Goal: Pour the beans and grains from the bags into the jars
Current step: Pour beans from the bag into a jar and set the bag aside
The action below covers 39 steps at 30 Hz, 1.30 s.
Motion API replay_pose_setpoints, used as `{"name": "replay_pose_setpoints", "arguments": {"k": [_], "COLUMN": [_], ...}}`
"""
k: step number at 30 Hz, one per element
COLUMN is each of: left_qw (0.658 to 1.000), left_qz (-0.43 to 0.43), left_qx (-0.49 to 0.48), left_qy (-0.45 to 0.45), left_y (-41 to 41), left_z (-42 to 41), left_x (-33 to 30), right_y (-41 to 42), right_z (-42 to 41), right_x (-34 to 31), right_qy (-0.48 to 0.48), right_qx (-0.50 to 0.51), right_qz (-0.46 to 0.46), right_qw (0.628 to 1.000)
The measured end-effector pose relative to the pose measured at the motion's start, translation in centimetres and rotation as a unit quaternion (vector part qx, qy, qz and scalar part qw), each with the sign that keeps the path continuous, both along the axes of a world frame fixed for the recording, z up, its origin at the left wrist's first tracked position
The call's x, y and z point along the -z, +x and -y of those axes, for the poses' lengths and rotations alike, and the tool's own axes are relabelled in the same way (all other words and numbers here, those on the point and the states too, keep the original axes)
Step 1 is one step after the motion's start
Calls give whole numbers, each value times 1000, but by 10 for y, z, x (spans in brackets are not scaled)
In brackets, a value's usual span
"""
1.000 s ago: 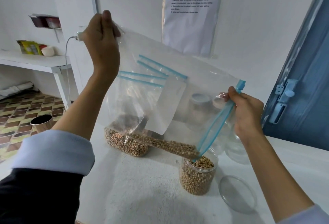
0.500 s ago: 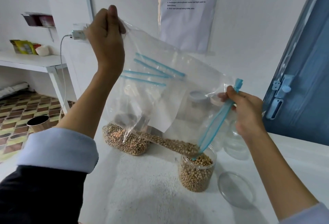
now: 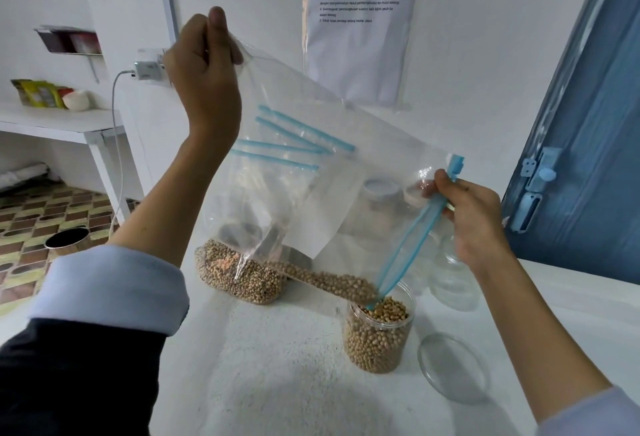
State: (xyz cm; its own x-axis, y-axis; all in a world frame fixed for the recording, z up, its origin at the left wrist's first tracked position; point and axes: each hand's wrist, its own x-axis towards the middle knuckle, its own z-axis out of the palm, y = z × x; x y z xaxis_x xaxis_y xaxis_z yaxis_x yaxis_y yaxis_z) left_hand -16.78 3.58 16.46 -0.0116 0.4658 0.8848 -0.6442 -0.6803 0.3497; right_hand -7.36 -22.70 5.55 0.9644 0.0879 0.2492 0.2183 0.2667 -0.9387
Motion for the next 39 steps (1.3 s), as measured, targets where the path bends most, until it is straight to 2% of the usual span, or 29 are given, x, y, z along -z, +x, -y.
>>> {"name": "replay_pose_setpoints", "arguments": {"k": [5, 8, 13, 16, 19, 22, 25, 28, 31, 35, 39], "left_qw": [1000, 1000, 1000, 1000, 1000, 1000, 1000, 1000, 999, 999, 996], "left_qz": [17, 13, -9, -21, -25, -17, -24, -25, -37, -41, -76], "left_qx": [1, 5, 14, 10, 6, 6, 1, 1, 6, 16, 28], "left_qy": [-1, 3, 15, 16, 17, 13, 10, 6, 9, 15, 26], "left_y": [-1, -2, -1, -1, -1, -1, -1, -3, -3, -2, -6], "left_z": [-3, -4, -3, -5, -5, -5, -5, -5, -3, -1, -3], "left_x": [1, 2, 1, 1, 1, 0, -2, -4, -4, -3, -5], "right_y": [3, 3, 4, 3, 3, 2, 2, 2, 3, 3, 4], "right_z": [2, 0, -2, -3, -4, -6, -5, -6, -6, -10, -8], "right_x": [1, 2, 2, 5, 8, 7, 5, 4, 6, 8, 8], "right_qy": [1, 8, 9, 1, 18, 14, 38, 10, 28, 6, 42], "right_qx": [-3, 35, 37, 13, 38, 10, 27, 11, 42, 6, 18], "right_qz": [2, 3, -4, -6, -9, -9, -17, -12, -19, -25, -40], "right_qw": [1000, 999, 999, 1000, 999, 1000, 999, 1000, 999, 1000, 998]}}
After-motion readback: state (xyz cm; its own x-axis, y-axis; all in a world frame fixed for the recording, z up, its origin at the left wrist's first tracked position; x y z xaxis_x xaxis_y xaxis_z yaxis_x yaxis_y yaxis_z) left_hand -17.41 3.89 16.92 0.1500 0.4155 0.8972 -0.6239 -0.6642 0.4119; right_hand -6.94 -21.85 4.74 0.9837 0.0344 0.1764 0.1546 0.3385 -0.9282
